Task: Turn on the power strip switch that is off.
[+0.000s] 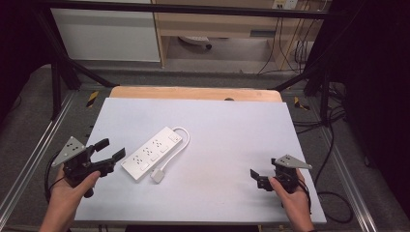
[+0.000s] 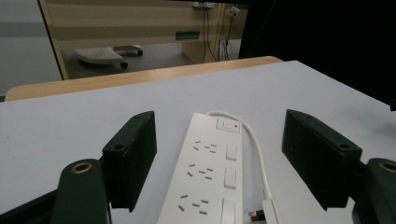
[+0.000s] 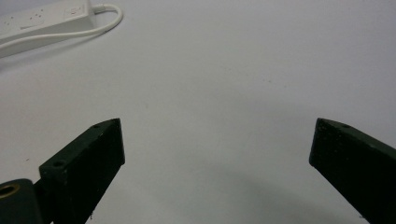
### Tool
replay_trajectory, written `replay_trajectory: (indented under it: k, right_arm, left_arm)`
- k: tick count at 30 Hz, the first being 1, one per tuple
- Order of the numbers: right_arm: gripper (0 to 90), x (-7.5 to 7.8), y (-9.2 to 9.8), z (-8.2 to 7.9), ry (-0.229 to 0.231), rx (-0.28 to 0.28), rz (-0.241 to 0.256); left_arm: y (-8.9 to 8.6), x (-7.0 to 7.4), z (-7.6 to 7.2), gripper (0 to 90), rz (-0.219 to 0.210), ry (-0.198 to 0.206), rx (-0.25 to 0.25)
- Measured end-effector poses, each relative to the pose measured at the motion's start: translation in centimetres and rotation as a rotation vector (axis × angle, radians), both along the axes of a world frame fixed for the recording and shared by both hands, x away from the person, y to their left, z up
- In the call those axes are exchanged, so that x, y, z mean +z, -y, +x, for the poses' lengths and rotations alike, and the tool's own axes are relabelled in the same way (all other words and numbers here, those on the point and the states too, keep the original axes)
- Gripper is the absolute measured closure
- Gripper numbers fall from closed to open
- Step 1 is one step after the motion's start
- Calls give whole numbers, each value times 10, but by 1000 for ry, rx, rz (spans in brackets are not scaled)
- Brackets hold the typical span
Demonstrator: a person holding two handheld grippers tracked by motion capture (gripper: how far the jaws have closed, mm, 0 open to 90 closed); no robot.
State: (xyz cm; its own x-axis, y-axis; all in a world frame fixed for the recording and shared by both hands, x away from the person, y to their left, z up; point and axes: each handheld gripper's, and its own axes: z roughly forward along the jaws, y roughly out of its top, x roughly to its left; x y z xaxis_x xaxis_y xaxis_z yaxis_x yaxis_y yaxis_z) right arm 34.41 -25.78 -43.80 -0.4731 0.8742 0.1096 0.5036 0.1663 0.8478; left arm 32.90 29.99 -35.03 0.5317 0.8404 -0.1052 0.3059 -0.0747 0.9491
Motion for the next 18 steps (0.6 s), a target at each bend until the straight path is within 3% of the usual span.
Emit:
replay_trajectory:
  k: [9,18]
  right_arm:
    - [37,-1,1,2,-5,3,0]
    - [37,-1,0,2,-5,-2,-2]
  left_arm:
    - [6,1,10,272,-1,3,3]
    - [14,1,18,337,17,-12,-16]
